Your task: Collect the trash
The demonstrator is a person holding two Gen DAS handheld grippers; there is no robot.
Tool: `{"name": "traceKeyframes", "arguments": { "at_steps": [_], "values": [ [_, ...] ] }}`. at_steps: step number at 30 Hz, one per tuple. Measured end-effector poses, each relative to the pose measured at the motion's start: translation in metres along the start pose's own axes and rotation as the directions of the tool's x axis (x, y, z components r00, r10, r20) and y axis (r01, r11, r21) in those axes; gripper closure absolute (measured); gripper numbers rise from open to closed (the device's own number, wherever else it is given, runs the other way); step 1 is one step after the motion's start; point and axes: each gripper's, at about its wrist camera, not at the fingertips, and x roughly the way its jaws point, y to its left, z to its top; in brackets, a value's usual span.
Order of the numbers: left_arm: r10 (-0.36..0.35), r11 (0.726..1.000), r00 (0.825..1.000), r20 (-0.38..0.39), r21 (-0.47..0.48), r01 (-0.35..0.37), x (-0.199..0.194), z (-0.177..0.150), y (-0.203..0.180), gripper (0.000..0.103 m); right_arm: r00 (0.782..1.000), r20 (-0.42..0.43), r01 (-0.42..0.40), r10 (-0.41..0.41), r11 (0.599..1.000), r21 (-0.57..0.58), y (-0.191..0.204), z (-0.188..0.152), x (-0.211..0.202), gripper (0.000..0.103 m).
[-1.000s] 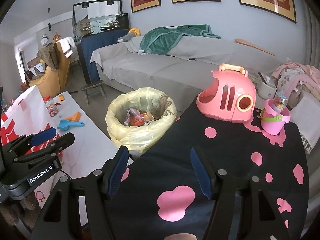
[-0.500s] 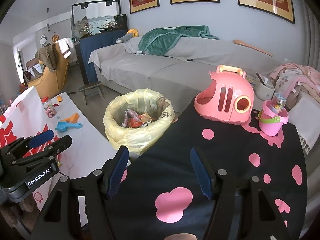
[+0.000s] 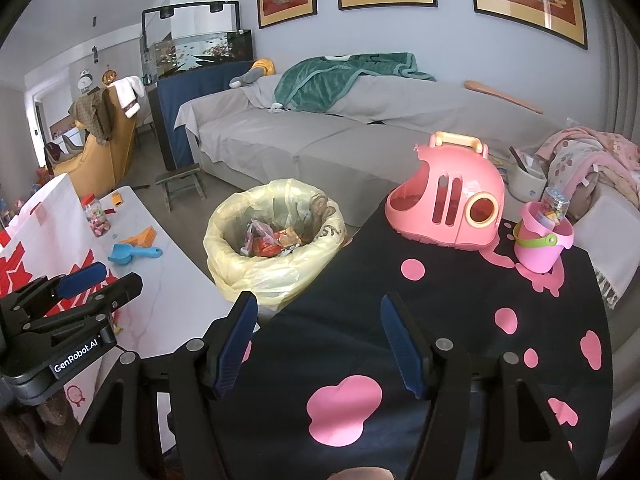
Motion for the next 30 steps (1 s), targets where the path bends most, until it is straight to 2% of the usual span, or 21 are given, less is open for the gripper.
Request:
{"name": "traceKeyframes", "arguments": {
  "at_steps": [30],
  "values": [
    [-0.018,1.0,1.0,0.011,0.006,0.018,-0.0007,-0.0009,-0.0054,0.05,1.0,0.005,0.003,-0.003,1.0,0.002,-0.0041,0.0005,0.0,0.041]
  ]
}}
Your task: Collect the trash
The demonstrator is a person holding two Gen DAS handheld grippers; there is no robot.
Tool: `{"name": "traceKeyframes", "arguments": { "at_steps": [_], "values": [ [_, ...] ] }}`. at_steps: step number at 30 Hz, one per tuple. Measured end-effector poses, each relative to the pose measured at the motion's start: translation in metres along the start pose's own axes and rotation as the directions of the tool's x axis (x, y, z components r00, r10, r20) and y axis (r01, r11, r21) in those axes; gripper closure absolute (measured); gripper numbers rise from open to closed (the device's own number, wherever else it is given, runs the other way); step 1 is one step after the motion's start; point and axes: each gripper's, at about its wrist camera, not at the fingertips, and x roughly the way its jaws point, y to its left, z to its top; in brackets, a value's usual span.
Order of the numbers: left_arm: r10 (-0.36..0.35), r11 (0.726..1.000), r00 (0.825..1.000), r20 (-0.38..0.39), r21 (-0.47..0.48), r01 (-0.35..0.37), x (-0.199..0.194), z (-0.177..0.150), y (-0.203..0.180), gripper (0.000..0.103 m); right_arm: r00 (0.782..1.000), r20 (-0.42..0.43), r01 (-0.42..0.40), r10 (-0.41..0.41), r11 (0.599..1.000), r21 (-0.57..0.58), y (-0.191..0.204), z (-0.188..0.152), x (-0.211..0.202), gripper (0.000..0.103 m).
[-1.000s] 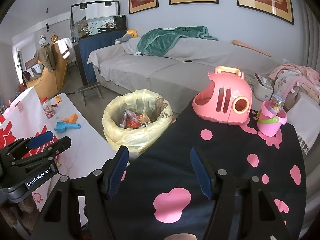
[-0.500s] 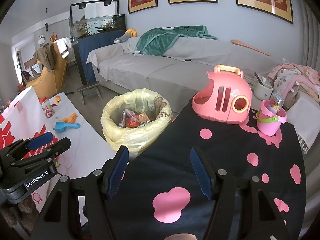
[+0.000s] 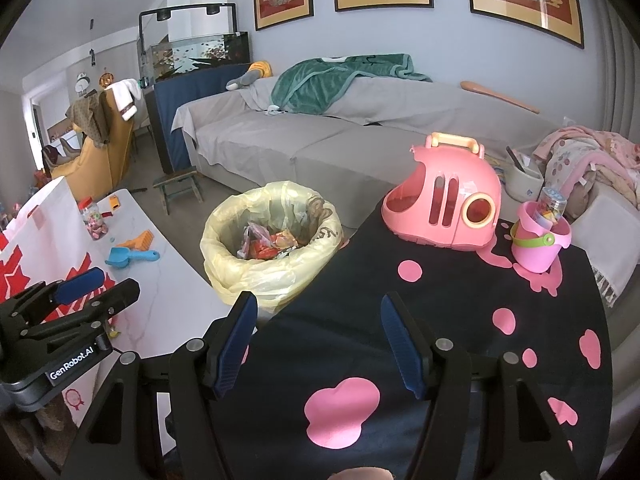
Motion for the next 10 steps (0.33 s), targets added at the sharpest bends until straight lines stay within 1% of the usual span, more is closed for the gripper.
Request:
{"name": "traceKeyframes", "arguments": {
  "at_steps": [7,10],
  "values": [
    [-0.01,1.0,1.0,0.008,0.002,0.01,-0.0023,0.0,-0.0012,0.05,1.0,0.001,0.0,0.0,1.0,0.001,-0.0019,0.0004,-0.0001,0.041],
    [-0.003,1.0,1.0,0.019,0.006,0.003,-0.0036,-0.0006,-0.002,0.05,1.0,0.001,0.002,-0.002,1.0,0.0,-0.0019,0.0002,-0.0002,0.041]
  ]
}}
